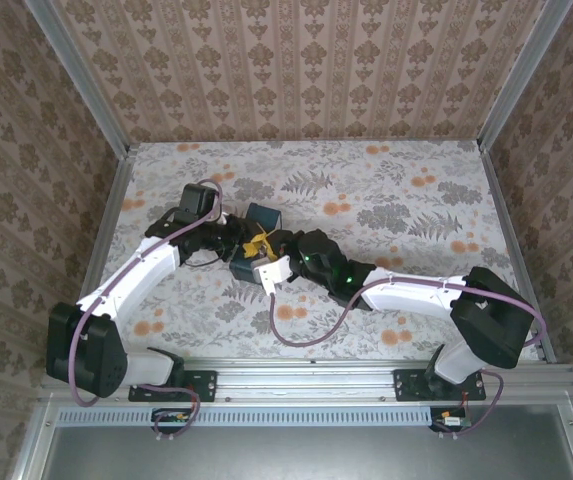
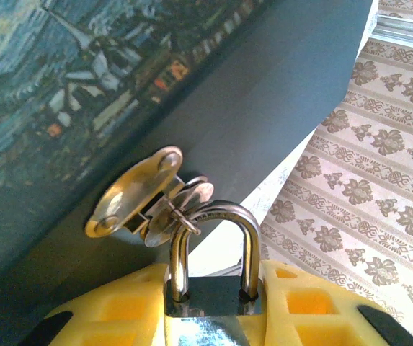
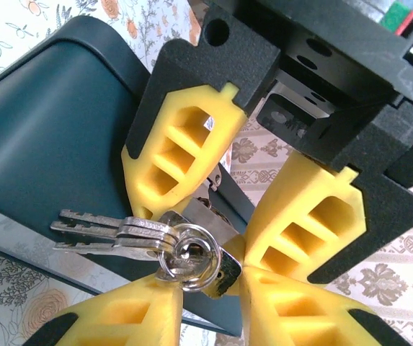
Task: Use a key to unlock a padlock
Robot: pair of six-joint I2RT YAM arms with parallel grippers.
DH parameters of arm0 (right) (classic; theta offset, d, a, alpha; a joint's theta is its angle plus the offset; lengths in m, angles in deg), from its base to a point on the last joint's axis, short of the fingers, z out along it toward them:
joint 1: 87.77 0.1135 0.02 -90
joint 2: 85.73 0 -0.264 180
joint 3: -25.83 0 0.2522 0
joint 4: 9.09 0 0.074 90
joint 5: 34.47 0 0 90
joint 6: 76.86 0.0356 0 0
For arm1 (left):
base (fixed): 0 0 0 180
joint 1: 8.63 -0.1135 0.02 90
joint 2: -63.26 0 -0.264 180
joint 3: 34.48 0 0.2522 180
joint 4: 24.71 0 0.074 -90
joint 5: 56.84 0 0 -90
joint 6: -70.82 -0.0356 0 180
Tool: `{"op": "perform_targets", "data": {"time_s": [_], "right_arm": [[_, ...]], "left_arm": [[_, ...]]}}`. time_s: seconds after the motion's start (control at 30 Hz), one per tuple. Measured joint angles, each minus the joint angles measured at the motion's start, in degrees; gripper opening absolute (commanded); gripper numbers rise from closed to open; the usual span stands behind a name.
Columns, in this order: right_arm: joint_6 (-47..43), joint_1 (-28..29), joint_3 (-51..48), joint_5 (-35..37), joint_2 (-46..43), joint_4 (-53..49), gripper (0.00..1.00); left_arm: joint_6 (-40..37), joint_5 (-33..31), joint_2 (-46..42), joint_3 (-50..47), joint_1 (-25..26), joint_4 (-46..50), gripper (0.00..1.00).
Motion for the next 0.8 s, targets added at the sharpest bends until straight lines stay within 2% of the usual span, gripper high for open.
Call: {"op": "perform_targets", "data": {"time_s": [0.6,0.8], "right_arm": [[-5.22,2.97,-0.04,2.4,0.85,-1.33,0.25],[-6.91,3.52,-0.07,3.76,1.62,-1.05,0.2]], "left_arm": [[2.58,-0.15,0.04,-2.56,-0.11,-0.52,0.0],[2.95,-0.44,0.33,-2.78,-0.28,-0.44,0.0]]}}
